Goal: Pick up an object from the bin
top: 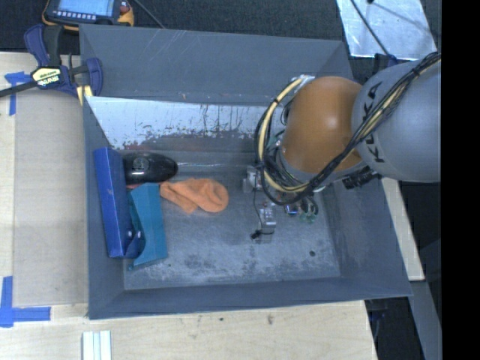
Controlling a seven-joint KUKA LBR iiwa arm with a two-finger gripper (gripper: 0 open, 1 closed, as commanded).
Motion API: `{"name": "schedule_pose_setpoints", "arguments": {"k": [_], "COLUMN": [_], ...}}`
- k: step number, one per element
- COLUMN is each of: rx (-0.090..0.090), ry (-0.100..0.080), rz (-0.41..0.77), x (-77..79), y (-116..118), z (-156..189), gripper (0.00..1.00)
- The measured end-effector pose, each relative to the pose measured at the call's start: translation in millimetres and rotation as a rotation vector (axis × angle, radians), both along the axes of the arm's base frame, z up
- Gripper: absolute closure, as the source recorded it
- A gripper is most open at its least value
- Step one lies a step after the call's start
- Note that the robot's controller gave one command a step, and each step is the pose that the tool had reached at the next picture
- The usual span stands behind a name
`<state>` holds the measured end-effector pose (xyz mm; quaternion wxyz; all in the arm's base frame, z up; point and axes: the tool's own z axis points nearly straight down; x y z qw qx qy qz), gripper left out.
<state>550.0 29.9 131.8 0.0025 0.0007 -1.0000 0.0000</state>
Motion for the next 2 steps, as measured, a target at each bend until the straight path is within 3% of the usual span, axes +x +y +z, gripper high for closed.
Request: {"name": "schedule_pose_setpoints", "arguments": {"k": [1,2], "rx": [0.0,-0.001], "ry": [-0.008,-0.011], "rz": [-0.001,0.103], "x": [1.6,11.2], "y": [0,11], "z": [5,-4], "gripper": [0.0,0.0]}}
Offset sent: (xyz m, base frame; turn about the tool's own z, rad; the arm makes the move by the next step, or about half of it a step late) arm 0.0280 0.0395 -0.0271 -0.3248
